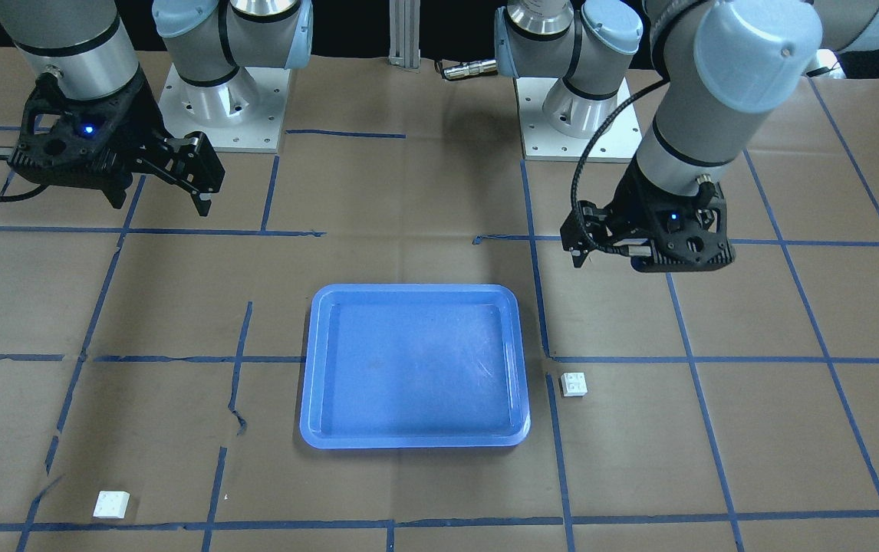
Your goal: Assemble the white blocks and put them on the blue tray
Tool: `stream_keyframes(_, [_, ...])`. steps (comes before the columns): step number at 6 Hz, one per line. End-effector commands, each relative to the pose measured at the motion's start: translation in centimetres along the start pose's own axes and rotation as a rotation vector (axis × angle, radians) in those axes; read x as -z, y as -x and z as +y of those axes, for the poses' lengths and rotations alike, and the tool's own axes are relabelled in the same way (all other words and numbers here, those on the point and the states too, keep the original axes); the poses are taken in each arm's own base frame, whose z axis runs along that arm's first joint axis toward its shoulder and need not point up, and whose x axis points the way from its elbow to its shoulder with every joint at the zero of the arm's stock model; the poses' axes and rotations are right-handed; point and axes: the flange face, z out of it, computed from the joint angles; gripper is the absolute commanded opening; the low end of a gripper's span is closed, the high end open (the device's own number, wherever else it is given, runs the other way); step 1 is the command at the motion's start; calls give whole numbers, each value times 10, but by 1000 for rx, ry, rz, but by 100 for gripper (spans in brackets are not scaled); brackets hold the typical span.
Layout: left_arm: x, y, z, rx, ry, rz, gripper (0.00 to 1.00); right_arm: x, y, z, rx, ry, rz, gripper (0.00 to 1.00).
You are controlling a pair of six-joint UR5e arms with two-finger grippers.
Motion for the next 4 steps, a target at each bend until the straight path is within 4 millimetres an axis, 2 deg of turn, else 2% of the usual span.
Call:
stream_keyframes(1, [-80,13,-42,-2,-7,5,99,0,0,0,0,0,0,100])
stream_keyframes(2, [-139,13,-52,0,-47,7,99,0,0,0,0,0,0,100])
stream_keyframes(3, [-191,13,-49,0,-38,1,99,0,0,0,0,0,0,100])
stream_keyframes(4, [-217,13,-50,1,-68,-1,99,0,0,0,0,0,0,100])
